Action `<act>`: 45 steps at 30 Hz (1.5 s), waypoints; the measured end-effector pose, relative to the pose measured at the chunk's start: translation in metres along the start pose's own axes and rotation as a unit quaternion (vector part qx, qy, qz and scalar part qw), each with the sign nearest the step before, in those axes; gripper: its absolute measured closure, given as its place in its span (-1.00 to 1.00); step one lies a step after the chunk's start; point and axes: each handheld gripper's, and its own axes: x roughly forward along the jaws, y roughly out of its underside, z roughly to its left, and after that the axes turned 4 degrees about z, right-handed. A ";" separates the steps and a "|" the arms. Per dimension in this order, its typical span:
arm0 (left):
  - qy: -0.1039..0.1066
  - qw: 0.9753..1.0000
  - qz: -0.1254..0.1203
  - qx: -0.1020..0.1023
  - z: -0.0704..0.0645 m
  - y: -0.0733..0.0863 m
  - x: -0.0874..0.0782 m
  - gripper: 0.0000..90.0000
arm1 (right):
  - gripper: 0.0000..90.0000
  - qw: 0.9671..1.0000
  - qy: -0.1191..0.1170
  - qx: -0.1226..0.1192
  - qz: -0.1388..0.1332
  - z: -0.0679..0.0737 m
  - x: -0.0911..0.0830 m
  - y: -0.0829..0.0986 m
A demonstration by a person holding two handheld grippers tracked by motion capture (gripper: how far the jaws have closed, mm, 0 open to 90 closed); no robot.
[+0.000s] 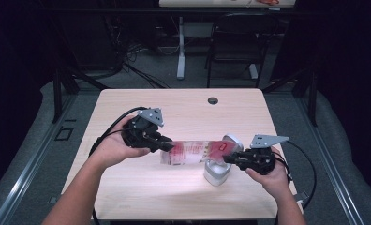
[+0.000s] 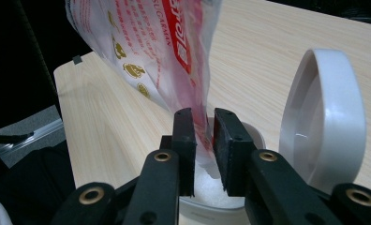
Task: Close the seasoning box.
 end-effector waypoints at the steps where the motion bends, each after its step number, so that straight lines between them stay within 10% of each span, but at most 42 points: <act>1: 0.001 1.000 -0.001 -0.001 0.001 0.001 0.000 0.74 | 0.75 1.000 0.000 0.000 0.000 0.000 0.000 0.000; 45: 0.001 0.999 -0.014 -0.039 0.010 0.049 0.024 0.70 | 1.00 0.999 0.004 -0.041 -0.017 0.015 0.002 -0.013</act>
